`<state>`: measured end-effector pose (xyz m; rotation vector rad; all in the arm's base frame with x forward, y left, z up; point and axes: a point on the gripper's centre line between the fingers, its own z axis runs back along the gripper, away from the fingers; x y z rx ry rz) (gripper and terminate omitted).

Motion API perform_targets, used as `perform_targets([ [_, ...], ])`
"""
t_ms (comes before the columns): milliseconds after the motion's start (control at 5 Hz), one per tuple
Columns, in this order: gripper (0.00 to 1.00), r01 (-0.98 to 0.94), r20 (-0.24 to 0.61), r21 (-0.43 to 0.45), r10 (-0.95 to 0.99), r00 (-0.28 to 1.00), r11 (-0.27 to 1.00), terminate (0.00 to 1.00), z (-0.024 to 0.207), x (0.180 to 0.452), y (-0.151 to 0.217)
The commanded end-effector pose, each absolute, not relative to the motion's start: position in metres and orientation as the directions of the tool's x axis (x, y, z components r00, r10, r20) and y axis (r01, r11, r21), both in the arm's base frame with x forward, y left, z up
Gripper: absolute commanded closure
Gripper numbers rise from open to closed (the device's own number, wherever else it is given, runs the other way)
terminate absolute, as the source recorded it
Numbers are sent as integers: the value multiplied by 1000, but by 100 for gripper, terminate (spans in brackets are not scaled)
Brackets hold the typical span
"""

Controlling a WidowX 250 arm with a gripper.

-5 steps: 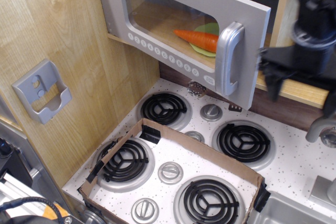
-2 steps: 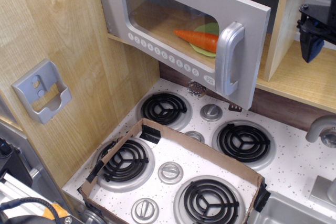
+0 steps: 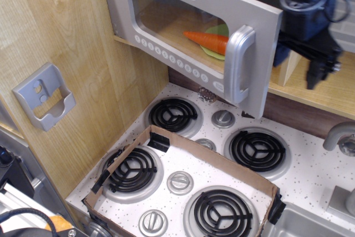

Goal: Open microwave

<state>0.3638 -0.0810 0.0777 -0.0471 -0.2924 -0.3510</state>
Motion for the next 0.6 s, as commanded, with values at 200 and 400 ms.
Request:
perform_targets([
  [200,0,74,333,-32,-59,941,997,0,81,294,-38],
  [400,0,46,336,-23,-36,941,999,100,77,279,-21],
])
